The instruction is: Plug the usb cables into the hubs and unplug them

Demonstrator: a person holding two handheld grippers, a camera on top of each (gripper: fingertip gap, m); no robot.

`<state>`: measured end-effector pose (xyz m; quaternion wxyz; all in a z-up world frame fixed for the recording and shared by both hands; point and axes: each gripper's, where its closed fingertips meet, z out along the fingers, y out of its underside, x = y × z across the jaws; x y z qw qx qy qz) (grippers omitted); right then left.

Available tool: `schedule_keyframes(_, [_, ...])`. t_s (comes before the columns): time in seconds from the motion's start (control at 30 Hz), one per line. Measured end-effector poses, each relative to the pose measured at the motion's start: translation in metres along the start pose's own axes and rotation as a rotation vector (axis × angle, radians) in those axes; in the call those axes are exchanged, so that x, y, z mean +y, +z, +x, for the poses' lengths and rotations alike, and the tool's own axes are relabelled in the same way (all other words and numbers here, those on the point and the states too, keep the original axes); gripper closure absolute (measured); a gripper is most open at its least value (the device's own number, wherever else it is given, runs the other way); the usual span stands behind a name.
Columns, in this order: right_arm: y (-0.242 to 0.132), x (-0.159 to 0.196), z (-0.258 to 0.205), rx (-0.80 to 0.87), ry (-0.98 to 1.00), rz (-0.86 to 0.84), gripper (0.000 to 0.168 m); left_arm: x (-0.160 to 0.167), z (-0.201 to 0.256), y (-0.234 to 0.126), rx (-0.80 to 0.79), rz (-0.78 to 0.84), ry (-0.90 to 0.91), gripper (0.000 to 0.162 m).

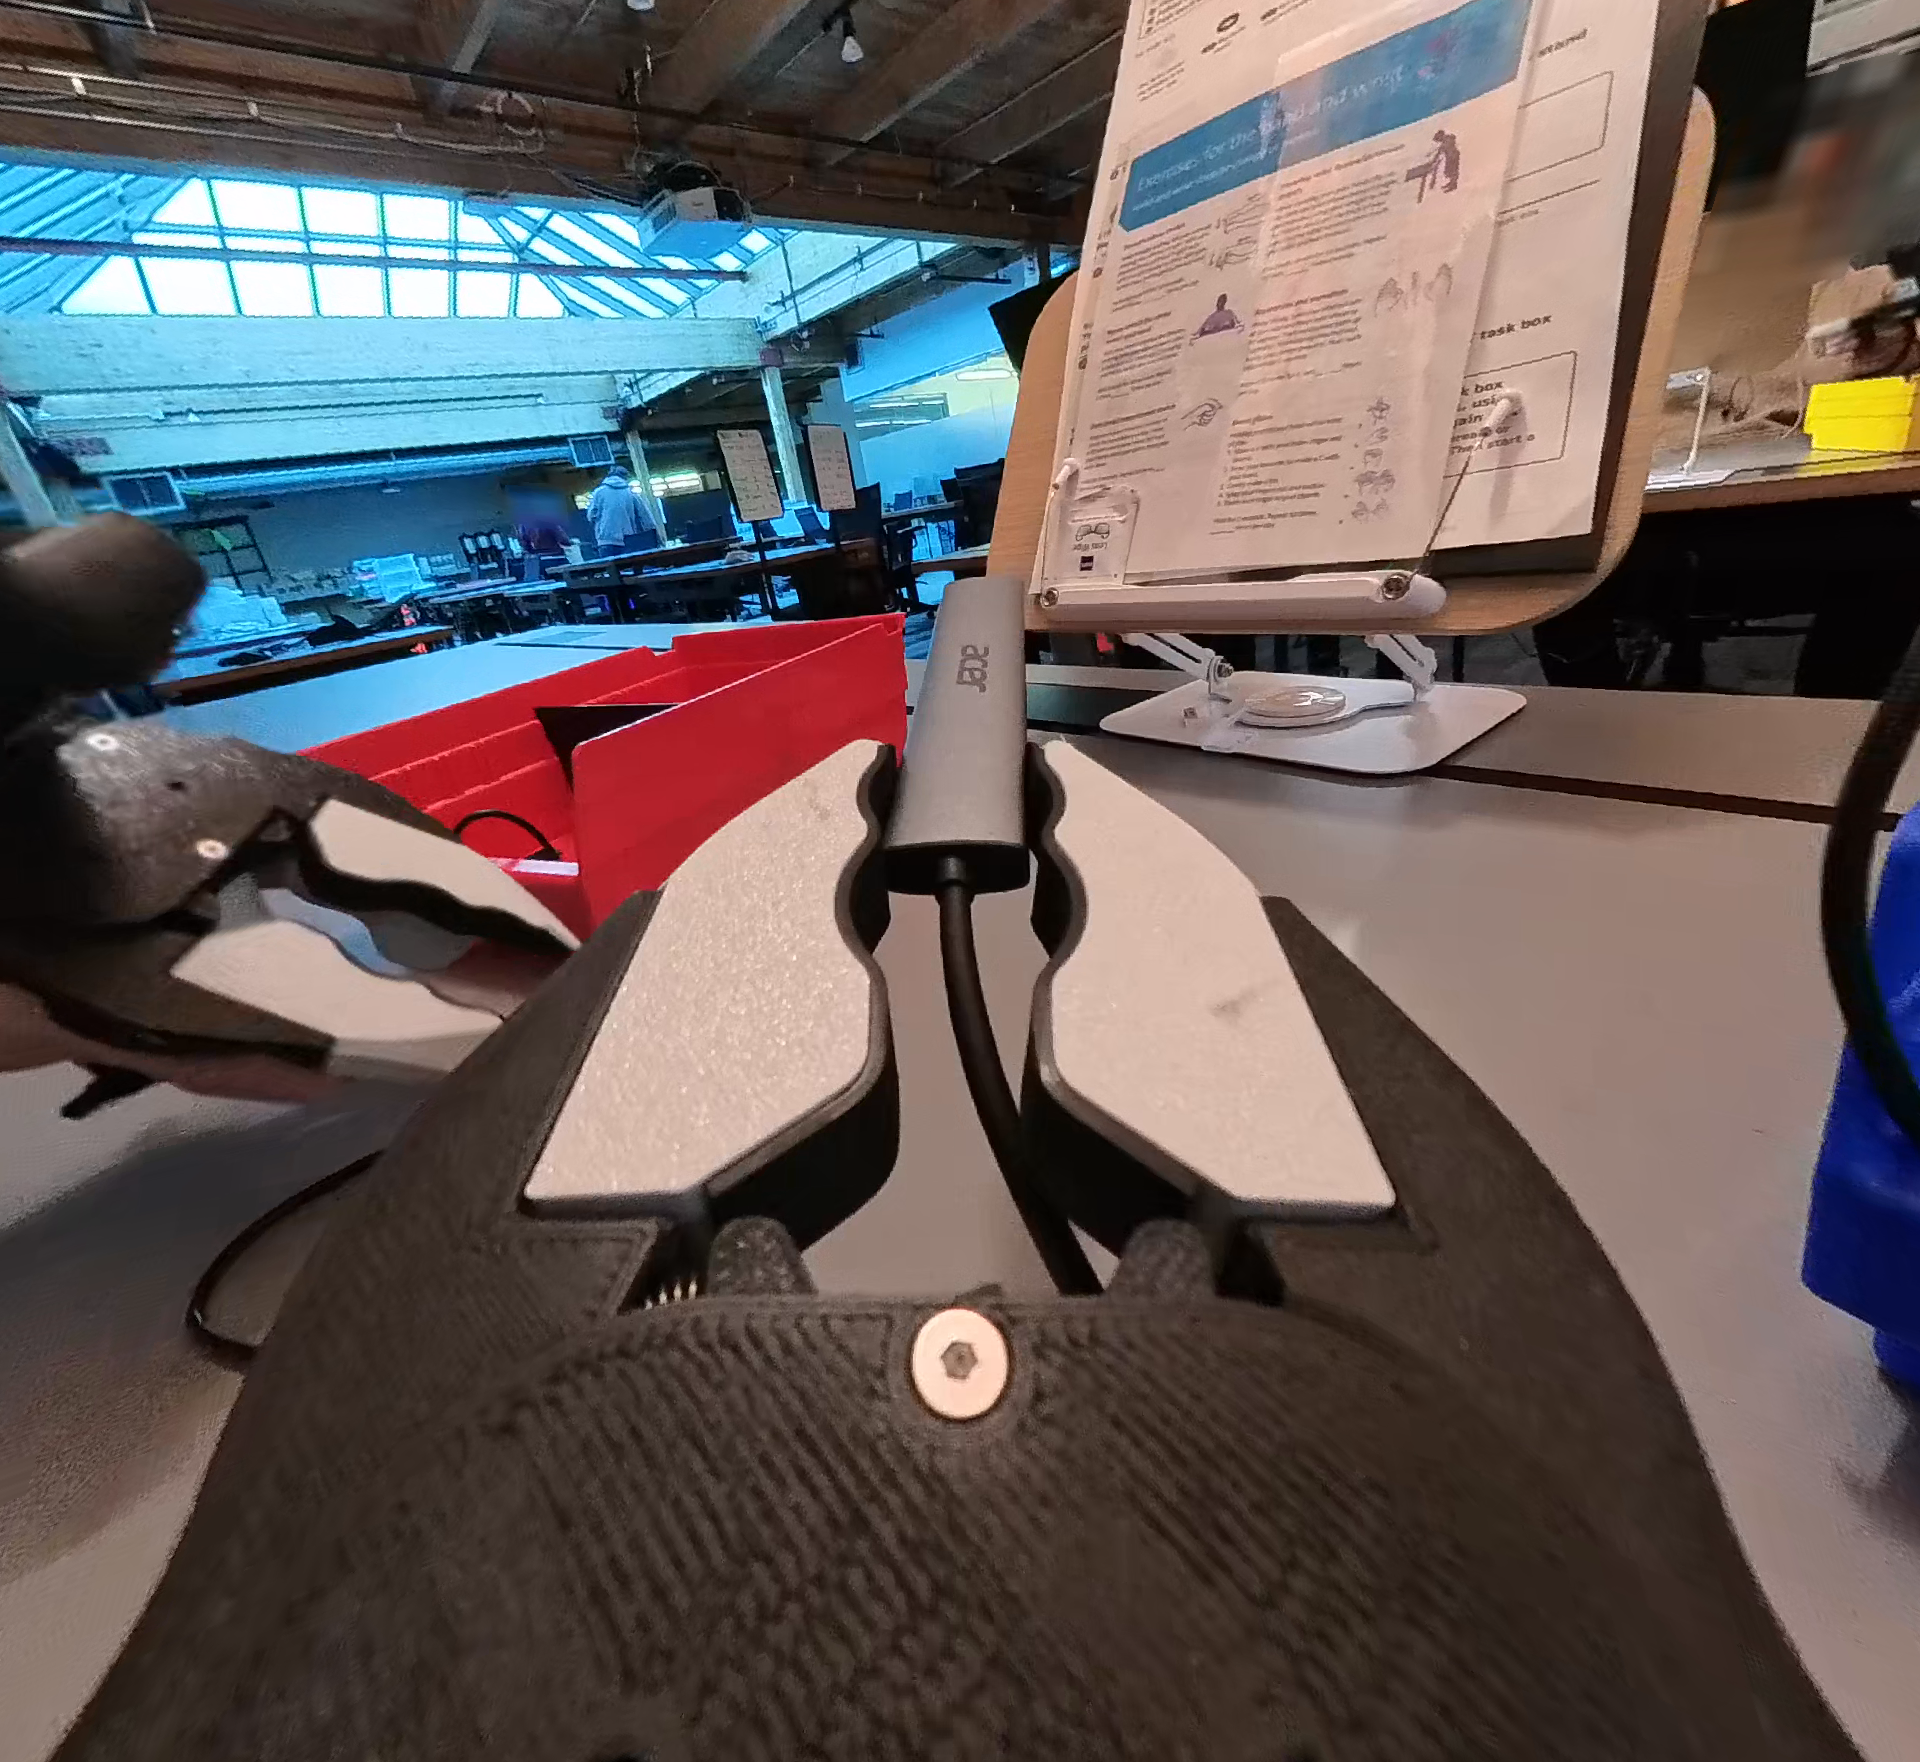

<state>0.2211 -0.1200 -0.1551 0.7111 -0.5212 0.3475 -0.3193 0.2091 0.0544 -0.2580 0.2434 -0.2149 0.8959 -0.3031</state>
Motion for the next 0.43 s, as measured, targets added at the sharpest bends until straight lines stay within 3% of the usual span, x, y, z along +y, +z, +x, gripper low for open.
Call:
schedule_keyframes(0.13, [-0.001, -0.001, 0.001, -0.001, 0.010, 0.012, 0.145, 0.013, 0.011, 0.018, 0.026, -0.131, -0.040, 0.130])
schedule_keyframes(0.23, [0.000, -0.001, 0.001, -0.004, 0.015, 0.004, 0.145, 0.016, 0.009, 0.020, 0.027, -0.183, -0.081, 0.141])
schedule_keyframes(0.37, [0.001, 0.001, -0.002, -0.015, -0.006, -0.010, 0.145, 0.015, 0.011, 0.022, 0.087, -0.177, -0.043, 0.155])
schedule_keyframes(0.43, [0.002, 0.003, -0.005, -0.024, -0.022, -0.022, 0.145, 0.011, 0.021, 0.022, 0.211, -0.139, 0.031, 0.159])
